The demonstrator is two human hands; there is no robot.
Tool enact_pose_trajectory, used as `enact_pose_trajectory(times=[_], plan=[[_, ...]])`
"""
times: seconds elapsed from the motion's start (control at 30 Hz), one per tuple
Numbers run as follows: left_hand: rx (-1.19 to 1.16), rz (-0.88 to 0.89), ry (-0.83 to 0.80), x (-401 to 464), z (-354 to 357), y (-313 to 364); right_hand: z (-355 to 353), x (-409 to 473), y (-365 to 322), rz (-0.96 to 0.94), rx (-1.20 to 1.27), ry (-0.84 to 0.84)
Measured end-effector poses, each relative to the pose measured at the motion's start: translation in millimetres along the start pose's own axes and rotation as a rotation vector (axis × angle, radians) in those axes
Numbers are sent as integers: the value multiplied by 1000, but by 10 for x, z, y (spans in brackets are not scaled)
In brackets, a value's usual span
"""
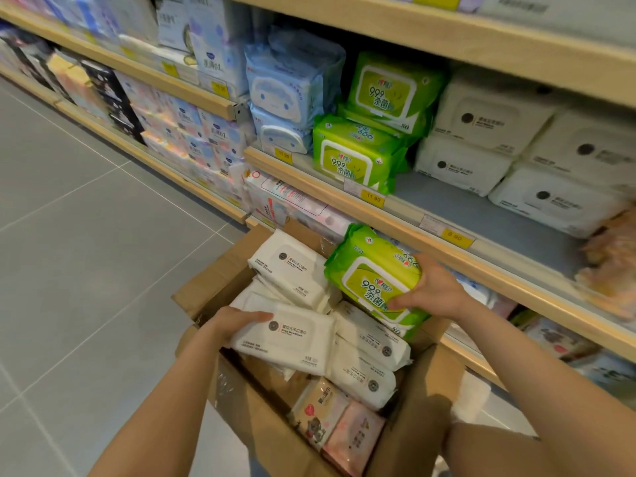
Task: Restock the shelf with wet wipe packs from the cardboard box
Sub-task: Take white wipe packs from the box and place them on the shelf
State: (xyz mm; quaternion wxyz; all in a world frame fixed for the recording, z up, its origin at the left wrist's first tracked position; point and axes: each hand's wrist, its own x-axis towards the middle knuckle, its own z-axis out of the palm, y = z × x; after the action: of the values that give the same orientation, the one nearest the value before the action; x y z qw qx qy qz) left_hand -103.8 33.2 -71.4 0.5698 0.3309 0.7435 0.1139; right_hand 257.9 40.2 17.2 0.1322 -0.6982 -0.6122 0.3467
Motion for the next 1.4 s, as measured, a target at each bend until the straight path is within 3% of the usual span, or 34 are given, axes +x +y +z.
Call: enact_pose_trajectory(times=[0.2, 0.4, 0.77, 0.97, 1.23, 1.4], plan=[[128, 175, -58, -79, 329, 103, -97, -76, -65, -19, -7, 36], [299, 204, -26, -31, 442, 80, -31, -67, 89, 0, 8, 65], [220, 353, 24, -203, 484, 14, -203, -163, 58, 42, 0, 87], [-4, 461, 7, -603, 137, 160, -525, -290, -324, -14, -77, 215], [-311, 655, 23, -880, -294, 933, -1097, -86, -1081, -84, -229, 494], [-341, 725, 85, -630, -420, 1383, -1218, 429, -1425, -114, -344, 579]])
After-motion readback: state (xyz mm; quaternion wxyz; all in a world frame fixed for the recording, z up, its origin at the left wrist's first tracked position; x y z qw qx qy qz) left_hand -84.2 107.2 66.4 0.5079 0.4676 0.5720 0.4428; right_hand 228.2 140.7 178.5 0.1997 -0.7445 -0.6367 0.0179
